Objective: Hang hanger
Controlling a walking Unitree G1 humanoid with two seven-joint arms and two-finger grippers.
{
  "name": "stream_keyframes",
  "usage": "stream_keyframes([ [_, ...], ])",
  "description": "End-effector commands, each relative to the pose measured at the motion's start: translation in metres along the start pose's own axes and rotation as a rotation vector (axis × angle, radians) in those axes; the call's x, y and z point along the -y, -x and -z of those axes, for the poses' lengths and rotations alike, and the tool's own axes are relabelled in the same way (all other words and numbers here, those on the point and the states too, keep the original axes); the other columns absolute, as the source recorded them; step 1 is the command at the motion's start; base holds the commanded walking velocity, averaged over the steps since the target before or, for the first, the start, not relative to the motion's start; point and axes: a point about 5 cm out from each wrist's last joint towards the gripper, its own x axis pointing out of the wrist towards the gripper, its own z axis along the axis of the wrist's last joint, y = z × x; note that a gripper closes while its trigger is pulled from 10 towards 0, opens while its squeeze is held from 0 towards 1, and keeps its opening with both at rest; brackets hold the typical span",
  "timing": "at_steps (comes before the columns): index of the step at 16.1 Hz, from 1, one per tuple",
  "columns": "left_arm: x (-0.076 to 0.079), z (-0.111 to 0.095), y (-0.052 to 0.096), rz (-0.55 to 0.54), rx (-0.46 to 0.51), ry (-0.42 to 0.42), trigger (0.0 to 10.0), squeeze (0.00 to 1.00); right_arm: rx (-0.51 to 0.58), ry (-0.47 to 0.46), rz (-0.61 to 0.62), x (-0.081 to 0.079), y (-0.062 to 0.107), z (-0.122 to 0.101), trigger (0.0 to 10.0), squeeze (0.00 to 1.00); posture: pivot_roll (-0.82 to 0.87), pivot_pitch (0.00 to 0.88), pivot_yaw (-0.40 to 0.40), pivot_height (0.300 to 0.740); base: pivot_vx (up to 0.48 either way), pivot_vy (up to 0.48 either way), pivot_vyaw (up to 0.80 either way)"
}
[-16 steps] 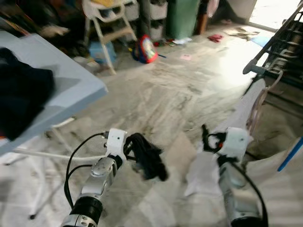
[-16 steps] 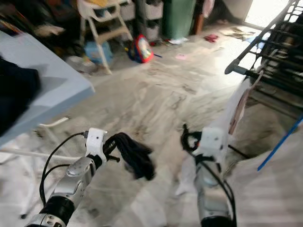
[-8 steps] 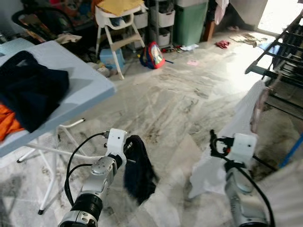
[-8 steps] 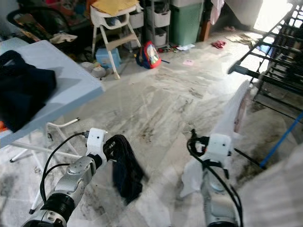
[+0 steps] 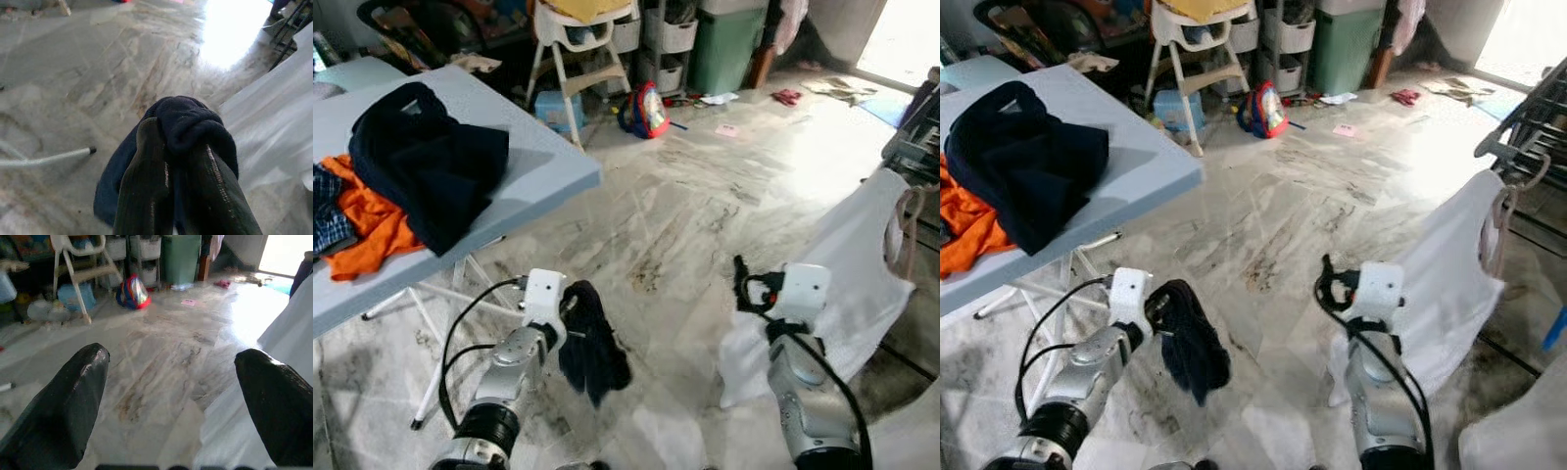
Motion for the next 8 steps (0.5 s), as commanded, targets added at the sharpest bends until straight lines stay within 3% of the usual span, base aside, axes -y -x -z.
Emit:
stream_keyframes([
  [1,0.0020,-0.0042,-0.0021,0.001,0.020,-0.002,10.0,0.00,0.012,0.011,0.004,0.0025,-0.0018,-0.0054,10.0,0.00,0.04,0.142,0.035,0.740,0.000,0.401,0.00],
  [8,0.0108,-0.0007,-0.0046,0.028,0.014,-0.001,10.0,0.00,0.004,0.038,0.031,0.0067,0.0023,-0.0049,10.0,0.00,0.02,0.149,0.026,0.740,0.000,0.373,0.00],
])
